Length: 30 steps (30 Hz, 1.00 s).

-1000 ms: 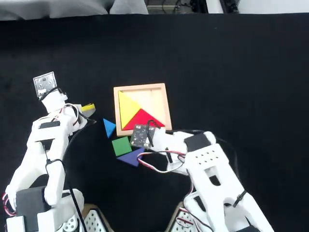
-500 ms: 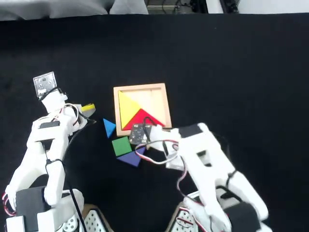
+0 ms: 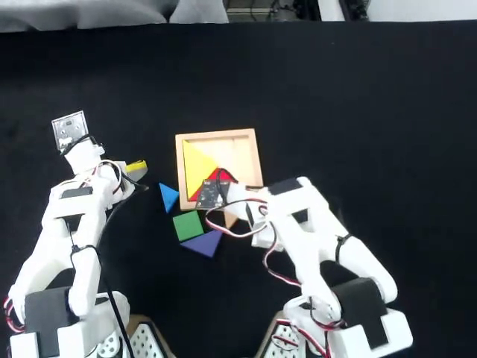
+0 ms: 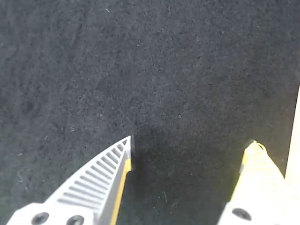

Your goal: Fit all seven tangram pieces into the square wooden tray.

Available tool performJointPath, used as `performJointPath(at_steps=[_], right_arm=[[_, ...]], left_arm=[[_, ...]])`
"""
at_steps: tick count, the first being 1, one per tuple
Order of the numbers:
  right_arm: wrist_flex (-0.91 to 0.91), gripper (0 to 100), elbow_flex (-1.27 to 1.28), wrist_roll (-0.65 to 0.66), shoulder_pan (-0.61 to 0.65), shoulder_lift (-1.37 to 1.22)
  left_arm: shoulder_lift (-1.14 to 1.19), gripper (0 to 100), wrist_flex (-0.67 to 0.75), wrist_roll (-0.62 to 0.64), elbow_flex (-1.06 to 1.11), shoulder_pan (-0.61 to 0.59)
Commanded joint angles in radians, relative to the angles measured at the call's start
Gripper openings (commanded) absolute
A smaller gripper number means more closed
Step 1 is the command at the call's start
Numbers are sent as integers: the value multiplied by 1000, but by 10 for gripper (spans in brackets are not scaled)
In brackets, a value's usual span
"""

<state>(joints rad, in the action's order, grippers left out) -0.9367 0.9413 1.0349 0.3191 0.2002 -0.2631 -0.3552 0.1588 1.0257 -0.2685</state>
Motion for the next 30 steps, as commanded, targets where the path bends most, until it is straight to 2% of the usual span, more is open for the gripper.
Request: performJointPath(at_steps=[1,5,12,15,17,22,30], right_arm=[[23,96,-28,3,-6,-19],[15,54,-59,3,-37,13],[12,50,-90,5,-132,64],[-64,49,-131,-28,-123,88],[-123,45,-209,-149,-104,124],[-144,12,-461,-605,-107,133],[-232,11,-828,-919,-81,-252]], left_arm=[[-3,359,-9,-11,-62,12],[-3,359,-9,-11,-62,12],[-3,359,-9,-11,-62,12],[-3,359,-9,-11,-62,12],[-3,359,-9,-11,-62,12],[-3,359,-9,-11,-61,12],[-3,359,-9,-11,-58,12]])
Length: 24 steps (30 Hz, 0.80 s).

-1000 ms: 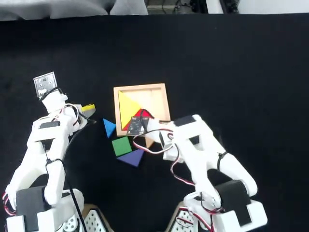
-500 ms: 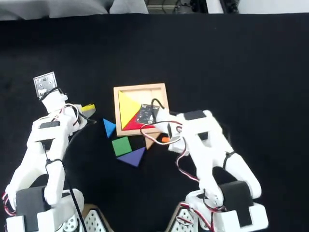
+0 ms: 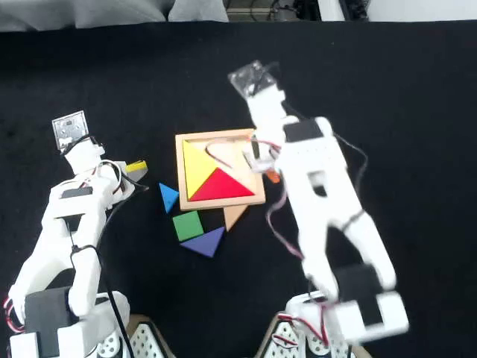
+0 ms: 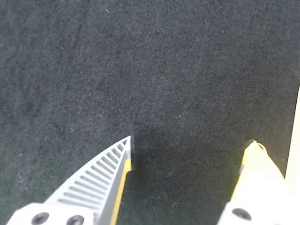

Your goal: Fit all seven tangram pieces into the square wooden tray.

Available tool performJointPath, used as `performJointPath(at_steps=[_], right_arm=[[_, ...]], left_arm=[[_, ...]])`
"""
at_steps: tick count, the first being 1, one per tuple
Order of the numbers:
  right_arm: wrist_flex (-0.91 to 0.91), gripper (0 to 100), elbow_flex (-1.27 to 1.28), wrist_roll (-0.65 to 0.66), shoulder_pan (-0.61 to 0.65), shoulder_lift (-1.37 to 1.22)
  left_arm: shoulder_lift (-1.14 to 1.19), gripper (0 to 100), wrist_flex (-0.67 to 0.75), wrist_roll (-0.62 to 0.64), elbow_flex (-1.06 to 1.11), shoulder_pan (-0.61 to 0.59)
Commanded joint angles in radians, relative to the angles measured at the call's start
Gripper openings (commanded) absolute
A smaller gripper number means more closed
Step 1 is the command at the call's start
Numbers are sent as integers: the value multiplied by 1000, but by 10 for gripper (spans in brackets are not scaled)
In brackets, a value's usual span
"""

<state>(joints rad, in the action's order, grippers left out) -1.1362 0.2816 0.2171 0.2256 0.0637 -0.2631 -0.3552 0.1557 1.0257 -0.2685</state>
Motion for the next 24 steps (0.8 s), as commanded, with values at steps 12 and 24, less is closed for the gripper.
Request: performJointPath(at_steps=[12,24], right_arm=[[-95,11,-386,-298,86,-394],[-61,15,-423,-327,118,-504]], left_arm=[[-3,359,-9,-8,-58,13],[-3,359,-11,-5,-58,13]])
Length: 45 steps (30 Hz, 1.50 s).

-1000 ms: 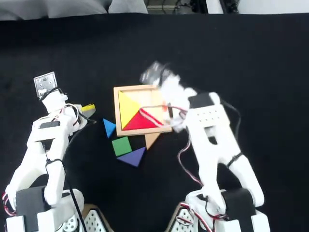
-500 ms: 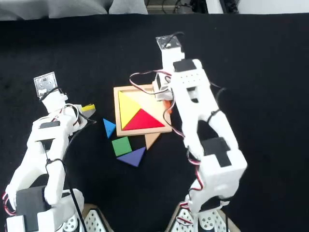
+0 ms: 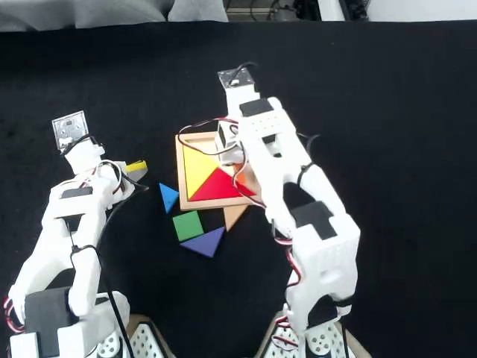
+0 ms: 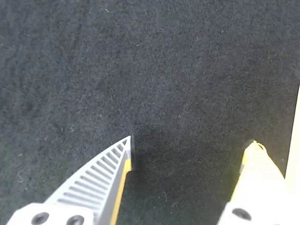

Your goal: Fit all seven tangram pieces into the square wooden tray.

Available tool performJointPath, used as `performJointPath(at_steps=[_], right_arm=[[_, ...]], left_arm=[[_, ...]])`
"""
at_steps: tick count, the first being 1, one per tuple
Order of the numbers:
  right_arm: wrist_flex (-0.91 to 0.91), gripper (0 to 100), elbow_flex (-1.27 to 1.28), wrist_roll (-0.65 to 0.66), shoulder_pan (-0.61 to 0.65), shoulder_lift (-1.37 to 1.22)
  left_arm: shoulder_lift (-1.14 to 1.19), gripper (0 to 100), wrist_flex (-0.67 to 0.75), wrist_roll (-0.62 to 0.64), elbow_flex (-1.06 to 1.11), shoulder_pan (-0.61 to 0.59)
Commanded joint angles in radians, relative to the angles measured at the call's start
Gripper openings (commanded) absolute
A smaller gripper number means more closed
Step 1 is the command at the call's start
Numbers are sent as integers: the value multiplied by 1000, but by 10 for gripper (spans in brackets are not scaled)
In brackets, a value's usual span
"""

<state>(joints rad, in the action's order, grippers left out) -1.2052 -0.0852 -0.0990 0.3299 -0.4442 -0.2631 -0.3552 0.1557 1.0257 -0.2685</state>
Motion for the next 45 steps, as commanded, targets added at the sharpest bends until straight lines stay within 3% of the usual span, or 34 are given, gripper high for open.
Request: performJointPath(at_steps=[1,7,12,29,36,45], right_arm=[[8,15,-53,-12,15,-1],[8,25,-53,-12,18,-10],[6,140,-50,-52,18,-10],[2,141,-58,-29,-29,-1],[-58,141,-47,-2,-32,127],[8,132,-21,51,-25,160]], left_arm=[[-3,359,-11,-5,-58,13],[-3,359,-11,-3,-58,13],[-3,359,-11,-3,-58,13],[-3,359,-11,-3,-58,13],[-3,359,-11,-3,-58,13],[-3,359,-11,-3,-58,13]])
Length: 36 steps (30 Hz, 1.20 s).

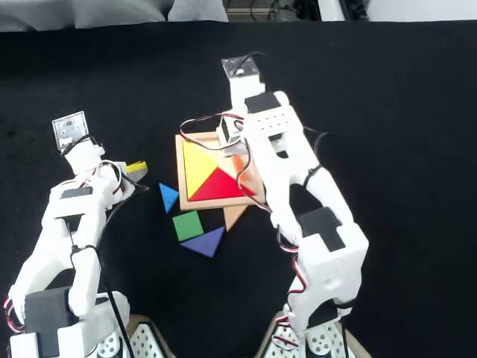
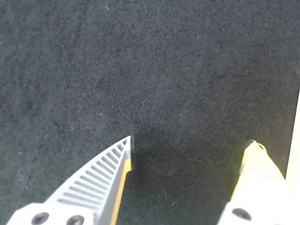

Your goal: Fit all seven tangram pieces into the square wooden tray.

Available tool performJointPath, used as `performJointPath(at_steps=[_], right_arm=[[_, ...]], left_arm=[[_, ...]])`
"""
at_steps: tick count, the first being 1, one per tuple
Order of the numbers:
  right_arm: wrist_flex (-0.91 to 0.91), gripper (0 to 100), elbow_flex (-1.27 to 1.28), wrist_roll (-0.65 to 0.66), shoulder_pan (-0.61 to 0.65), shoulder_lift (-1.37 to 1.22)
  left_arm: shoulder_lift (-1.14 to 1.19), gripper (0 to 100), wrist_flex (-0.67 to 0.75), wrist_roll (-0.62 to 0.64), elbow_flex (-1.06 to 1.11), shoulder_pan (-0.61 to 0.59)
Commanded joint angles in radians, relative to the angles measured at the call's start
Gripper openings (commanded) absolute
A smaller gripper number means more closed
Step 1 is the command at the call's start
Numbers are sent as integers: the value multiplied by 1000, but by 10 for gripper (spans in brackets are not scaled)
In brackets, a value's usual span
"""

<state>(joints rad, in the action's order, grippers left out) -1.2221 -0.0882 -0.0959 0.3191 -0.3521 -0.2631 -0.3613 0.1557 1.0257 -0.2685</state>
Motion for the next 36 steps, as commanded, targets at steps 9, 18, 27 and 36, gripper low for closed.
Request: performJointPath(at_steps=[9,18,27,36], right_arm=[[32,10,-18,133,78,62],[-26,11,-171,132,-3,-147],[-203,11,-387,137,-77,-262],[-115,11,-544,137,-71,-337]], left_arm=[[-3,359,-5,-3,-58,13],[-5,359,-5,-3,-56,13],[-5,359,-5,-5,-56,13],[-5,359,-5,-5,-56,13]])
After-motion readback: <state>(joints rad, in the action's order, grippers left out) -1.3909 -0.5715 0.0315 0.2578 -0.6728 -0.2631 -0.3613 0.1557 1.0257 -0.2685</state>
